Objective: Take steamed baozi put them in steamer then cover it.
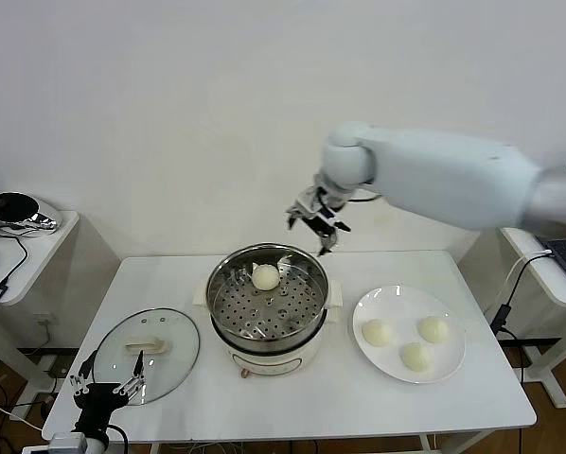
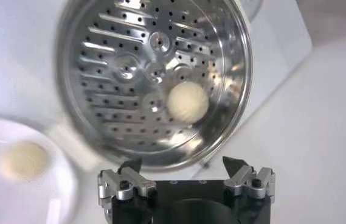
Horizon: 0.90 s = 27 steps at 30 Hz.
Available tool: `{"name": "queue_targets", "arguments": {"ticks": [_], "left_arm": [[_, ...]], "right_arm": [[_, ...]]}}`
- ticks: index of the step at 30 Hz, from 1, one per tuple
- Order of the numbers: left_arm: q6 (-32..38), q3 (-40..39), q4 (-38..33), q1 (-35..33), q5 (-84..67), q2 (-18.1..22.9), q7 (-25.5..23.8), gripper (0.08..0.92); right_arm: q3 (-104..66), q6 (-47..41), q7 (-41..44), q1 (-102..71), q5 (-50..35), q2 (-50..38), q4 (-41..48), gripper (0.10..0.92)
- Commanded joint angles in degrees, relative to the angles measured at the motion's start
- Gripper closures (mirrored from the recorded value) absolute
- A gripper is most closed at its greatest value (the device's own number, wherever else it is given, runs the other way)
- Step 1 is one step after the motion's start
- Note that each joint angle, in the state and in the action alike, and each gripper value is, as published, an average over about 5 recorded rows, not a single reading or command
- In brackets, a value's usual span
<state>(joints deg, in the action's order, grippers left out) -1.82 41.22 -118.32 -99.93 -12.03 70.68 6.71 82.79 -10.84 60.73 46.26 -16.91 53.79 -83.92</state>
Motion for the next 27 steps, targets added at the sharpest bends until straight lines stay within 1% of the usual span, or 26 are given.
{"name": "queue_targets", "arguments": {"ticks": [1,6,10,21,27], "left_arm": [[0.0,0.0,-0.3,-0.1,0.1,0.0,0.0,0.177],[0.1,0.0,-0.4,-0.3,1.0,0.3,-0.2,0.177],[0.1,0.1,-0.3,-0.3,1.1,0.7,-0.2,0.177],[0.0,1.1,0.2,-0.4,1.0,1.2,-0.3,0.177],[0.1,1.9,0.9,-0.4,0.9,1.1,-0.3,0.177]], "right_arm": [[1.2,-10.2,2.9,-0.9,0.6,-19.8,-12.5,0.203],[-3.2,-7.4,3.4,-8.9,6.6,-23.5,-10.3,0.203],[-6.0,-5.3,3.4,-14.5,10.9,-23.3,-7.0,0.203],[-16.1,-3.6,1.2,-30.1,15.8,-15.6,3.4,0.203],[-18.8,-3.0,0.2,-34.2,17.7,-10.9,7.4,0.203]]}}
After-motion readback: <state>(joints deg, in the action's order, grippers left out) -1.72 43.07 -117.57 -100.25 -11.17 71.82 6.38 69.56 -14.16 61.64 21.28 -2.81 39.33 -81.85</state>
